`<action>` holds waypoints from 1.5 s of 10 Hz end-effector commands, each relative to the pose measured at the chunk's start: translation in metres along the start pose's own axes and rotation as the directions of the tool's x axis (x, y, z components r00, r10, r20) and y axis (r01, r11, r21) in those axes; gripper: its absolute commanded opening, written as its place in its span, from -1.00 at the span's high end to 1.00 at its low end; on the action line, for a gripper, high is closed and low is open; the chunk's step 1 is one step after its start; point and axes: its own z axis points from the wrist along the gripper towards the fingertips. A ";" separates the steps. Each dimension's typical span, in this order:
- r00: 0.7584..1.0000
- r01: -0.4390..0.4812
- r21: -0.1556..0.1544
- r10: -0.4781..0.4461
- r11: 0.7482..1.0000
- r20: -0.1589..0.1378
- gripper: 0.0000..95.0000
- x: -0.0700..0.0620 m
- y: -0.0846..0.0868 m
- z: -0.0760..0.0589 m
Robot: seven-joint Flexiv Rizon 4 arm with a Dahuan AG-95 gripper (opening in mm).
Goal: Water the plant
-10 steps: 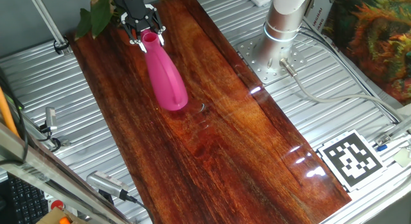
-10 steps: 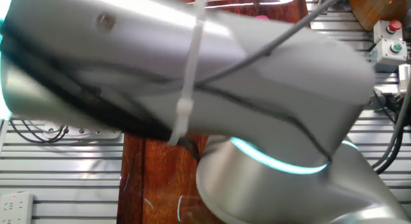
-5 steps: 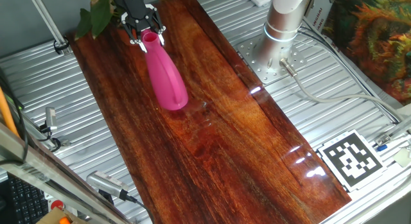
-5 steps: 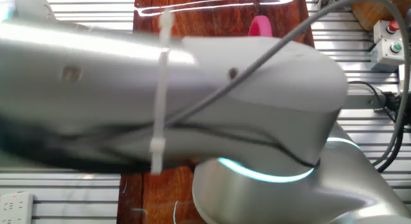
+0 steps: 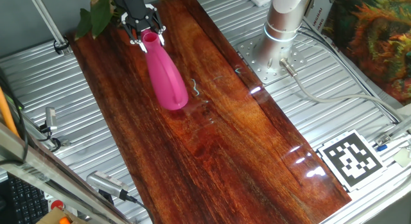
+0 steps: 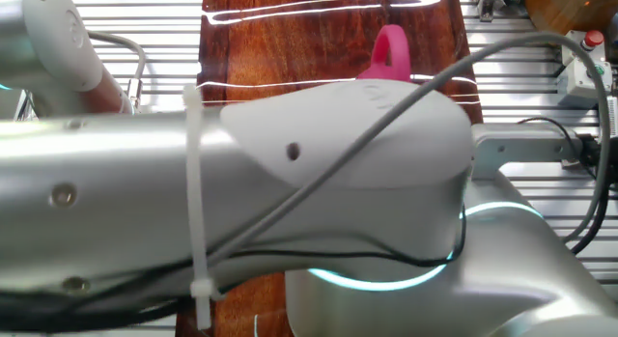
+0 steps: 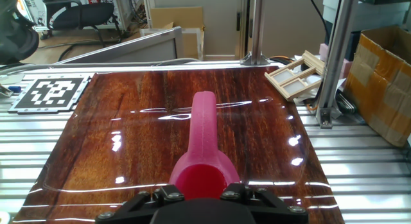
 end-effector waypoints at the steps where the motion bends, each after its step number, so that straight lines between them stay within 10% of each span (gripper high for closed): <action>1: 1.000 -0.001 -0.001 0.001 1.000 0.012 1.00 -0.001 0.001 0.000; 15: 0.999 0.013 -0.006 -0.013 1.000 0.032 1.00 -0.001 0.001 0.000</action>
